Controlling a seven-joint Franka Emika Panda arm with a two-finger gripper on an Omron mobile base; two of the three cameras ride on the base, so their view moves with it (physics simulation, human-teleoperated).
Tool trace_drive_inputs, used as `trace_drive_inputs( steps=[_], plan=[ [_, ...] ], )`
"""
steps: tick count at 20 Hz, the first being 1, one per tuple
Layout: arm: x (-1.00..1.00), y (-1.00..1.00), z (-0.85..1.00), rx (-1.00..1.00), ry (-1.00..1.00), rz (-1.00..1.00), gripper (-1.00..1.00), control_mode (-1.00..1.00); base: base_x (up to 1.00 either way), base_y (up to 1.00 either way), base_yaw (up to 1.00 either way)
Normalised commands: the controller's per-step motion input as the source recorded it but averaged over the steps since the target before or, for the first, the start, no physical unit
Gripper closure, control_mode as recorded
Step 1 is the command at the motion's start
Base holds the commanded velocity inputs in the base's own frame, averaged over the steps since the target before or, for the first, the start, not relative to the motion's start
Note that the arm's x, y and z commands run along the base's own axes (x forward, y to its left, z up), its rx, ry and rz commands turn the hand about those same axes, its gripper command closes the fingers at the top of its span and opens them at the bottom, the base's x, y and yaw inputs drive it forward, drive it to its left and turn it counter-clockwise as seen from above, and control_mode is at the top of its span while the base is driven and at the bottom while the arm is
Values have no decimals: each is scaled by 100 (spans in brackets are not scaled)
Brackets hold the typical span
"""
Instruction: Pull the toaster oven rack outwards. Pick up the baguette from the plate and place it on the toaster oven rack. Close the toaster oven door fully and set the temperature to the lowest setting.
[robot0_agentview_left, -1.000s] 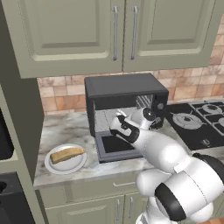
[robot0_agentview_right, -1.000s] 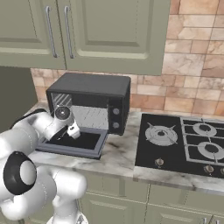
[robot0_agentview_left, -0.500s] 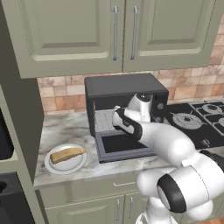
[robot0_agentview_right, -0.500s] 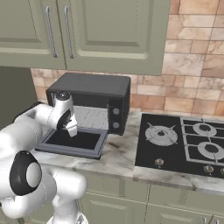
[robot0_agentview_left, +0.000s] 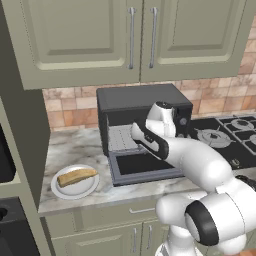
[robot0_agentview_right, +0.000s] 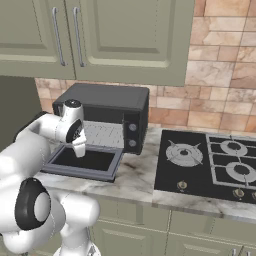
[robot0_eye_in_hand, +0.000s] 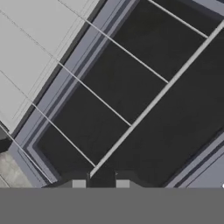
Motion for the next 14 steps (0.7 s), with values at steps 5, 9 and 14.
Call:
trace_drive_inputs(
  steps=[5, 9, 14],
  plan=[
    [-44, -3, -21, 0, 13, 0, 100, -100, 0, 0, 0],
    [-26, 0, 23, 0, -2, 0, 100, -100, 0, 0, 0],
    [-48, 0, 53, 0, -11, 0, -100, -100, 0, 0, 0]
  ],
)
